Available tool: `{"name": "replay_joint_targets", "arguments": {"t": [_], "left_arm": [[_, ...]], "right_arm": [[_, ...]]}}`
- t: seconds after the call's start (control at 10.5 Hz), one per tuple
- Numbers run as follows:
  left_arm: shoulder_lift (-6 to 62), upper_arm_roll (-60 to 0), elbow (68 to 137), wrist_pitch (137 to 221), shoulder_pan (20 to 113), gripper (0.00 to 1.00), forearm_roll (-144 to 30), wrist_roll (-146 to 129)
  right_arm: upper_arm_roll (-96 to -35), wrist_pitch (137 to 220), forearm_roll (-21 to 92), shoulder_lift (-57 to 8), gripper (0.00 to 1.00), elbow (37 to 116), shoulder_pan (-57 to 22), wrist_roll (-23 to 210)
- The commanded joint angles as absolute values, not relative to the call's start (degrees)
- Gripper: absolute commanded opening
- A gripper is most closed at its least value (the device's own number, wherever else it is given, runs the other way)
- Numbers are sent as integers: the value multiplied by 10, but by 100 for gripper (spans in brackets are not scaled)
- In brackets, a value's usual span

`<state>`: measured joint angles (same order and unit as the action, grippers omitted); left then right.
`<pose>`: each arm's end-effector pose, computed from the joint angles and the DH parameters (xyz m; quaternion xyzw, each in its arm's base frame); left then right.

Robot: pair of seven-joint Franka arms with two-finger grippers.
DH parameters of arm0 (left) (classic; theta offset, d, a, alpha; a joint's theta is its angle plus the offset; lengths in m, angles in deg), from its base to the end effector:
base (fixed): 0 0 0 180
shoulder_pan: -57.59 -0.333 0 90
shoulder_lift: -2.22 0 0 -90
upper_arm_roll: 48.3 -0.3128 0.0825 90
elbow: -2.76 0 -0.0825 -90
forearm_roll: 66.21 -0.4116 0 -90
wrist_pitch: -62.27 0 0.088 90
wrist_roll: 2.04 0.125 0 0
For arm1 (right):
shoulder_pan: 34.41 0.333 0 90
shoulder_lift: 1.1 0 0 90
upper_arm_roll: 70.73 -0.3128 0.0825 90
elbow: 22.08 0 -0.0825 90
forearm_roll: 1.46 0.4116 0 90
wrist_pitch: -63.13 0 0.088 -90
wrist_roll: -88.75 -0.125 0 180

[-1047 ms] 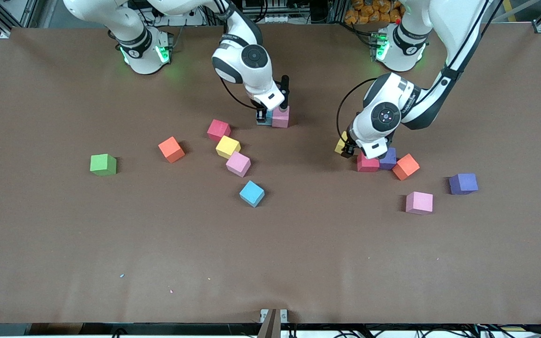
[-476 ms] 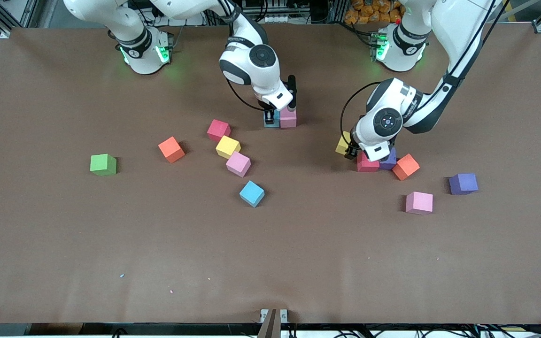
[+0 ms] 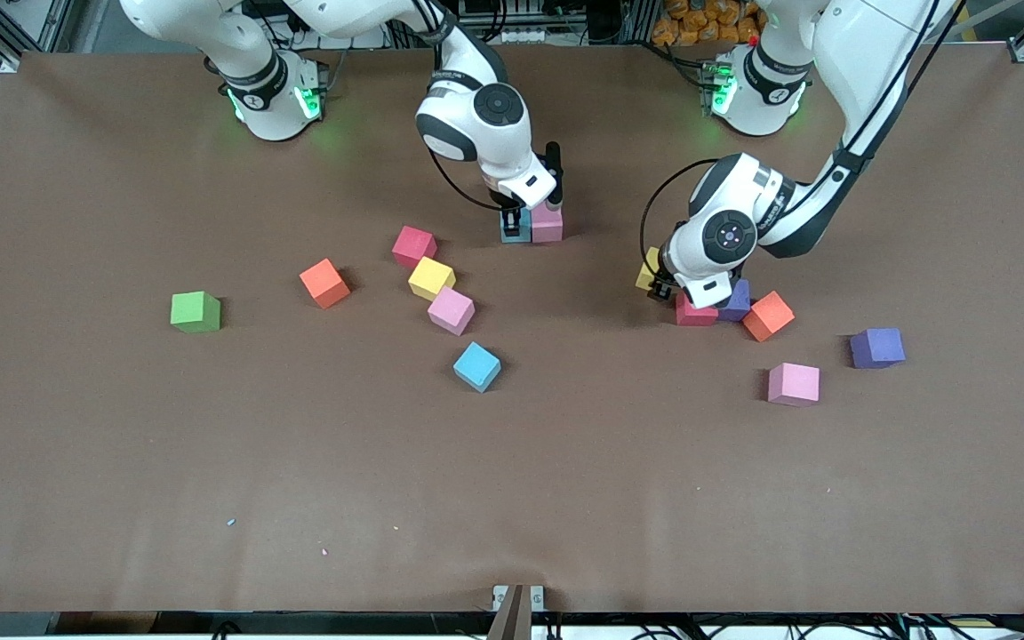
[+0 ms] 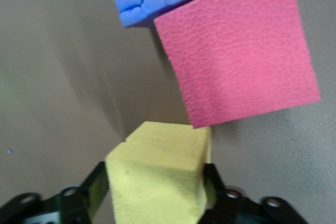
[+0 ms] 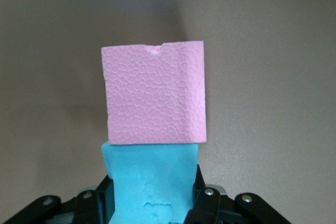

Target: Arrange 11 blocks into digit 3

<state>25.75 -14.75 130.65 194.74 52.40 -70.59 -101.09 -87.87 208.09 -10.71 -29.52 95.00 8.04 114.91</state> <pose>0.4548 -0.2650 0.1545 -0.8198 -0.5512 0.1356 0.0755 0.3078 0.5303 0.1637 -0.6990 -0.7147 -0.0025 0.0252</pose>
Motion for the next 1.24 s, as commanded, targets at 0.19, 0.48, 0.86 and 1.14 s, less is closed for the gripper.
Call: {"name": "replay_joint_targets", "arguments": {"t": [0.19,0.48,0.86,1.14], "left_arm": [[264,-142,1277,1946,518,0,-718,-1014],[253,-136,1269,1939,525,0,-700,-1060],[246,-93,1279,1938,521,0,-700,-1136],[238,-56,1304,1953,519,0,-699,-1195]], "right_arm": [[-875,2084,-124,-307,60,936,89,1134],[-874,2084,-124,-306,100,933,87,1134],[-874,2074,-124,-285,100,936,81,1136],[-874,2033,-122,-245,100,943,77,1131]]}}
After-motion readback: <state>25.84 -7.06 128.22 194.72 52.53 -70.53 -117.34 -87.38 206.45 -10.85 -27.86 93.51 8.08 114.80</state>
